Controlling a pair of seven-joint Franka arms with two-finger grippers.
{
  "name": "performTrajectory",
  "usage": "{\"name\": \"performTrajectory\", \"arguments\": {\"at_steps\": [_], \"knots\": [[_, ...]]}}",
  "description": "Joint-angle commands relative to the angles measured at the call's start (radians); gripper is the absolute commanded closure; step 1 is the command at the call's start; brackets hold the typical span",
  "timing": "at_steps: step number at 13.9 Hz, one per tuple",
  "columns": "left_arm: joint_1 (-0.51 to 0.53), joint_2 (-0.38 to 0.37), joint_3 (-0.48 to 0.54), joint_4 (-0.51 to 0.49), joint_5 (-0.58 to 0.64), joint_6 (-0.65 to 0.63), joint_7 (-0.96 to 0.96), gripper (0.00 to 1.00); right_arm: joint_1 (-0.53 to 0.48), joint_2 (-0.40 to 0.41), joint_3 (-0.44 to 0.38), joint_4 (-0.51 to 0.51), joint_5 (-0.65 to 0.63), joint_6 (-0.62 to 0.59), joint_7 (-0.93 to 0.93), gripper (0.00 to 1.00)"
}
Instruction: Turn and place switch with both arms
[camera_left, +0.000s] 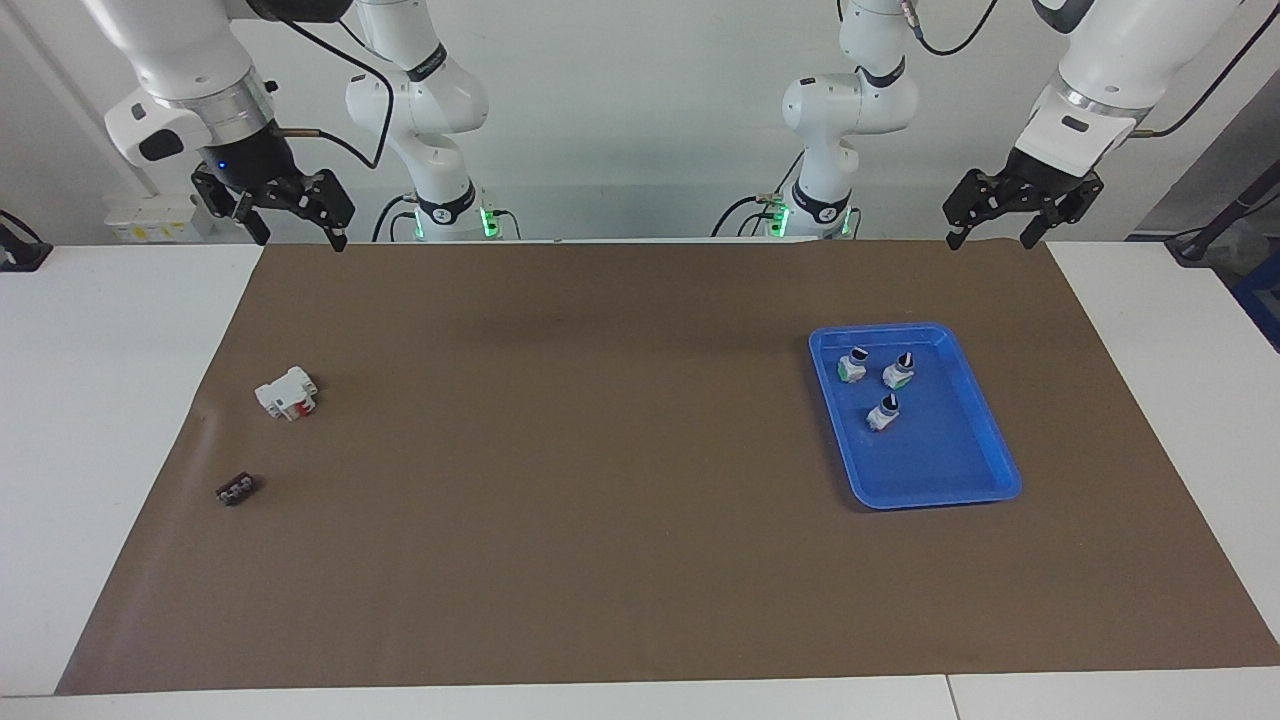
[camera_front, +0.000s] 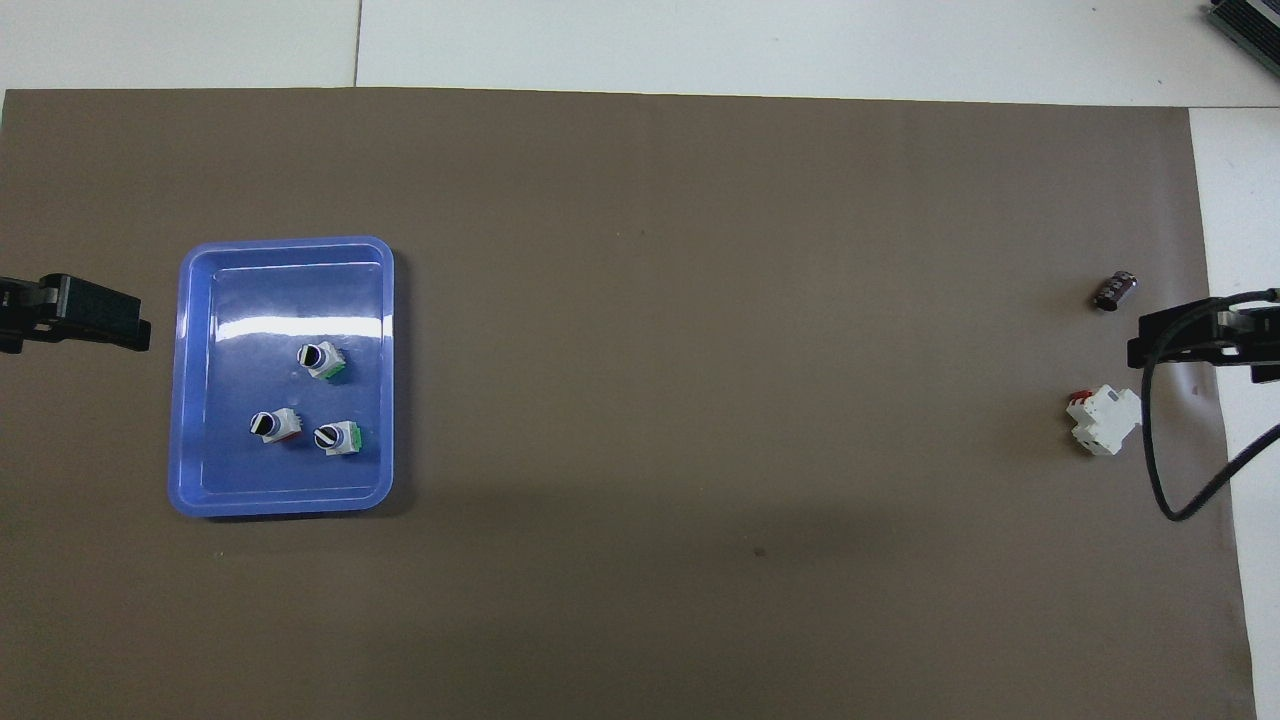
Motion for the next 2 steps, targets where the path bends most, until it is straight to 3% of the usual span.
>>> {"name": "performTrajectory", "arguments": {"at_steps": [1,2], "knots": [[0.008,-0.029,-0.012,-0.033,0.005,0.012,0.0,0.0,-0.005,-0.016,0.006,-0.013,-0.001,-0.003,-0.025,0.0],[0.007,-0.029,-0.012,-0.033,0.005,0.012,0.0,0.0,-0.004,-0.016,0.009,-0.013,-0.001,-0.003,-0.025,0.0]]}}
